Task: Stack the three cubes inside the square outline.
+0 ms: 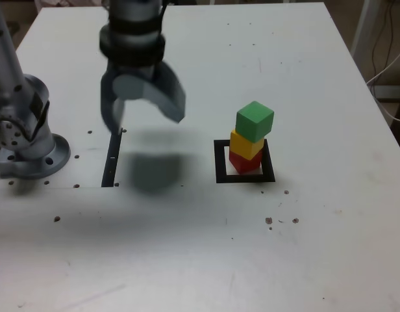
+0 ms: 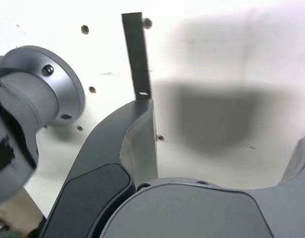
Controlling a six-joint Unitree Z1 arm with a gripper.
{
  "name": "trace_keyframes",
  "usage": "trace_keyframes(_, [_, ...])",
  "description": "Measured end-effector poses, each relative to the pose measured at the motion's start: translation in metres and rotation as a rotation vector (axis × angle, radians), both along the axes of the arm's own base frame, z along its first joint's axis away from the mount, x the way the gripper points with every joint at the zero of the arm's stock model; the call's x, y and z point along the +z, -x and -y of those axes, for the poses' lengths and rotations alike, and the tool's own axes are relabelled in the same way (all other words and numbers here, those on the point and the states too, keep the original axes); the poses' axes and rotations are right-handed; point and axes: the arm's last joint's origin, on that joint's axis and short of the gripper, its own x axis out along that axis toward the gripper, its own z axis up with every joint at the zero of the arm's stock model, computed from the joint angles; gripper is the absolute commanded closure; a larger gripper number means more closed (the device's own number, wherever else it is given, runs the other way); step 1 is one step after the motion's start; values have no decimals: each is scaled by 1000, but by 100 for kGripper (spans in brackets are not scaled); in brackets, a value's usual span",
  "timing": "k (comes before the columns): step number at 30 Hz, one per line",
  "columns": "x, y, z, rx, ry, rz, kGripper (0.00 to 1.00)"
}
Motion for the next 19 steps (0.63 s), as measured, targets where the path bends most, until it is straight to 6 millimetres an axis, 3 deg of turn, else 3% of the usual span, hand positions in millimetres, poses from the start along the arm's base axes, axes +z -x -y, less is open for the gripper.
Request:
trace_keyframes(12, [-46, 21, -2, -33, -14, 2, 1])
trace_keyframes(19, [-42, 30, -2, -33, -17, 72, 1])
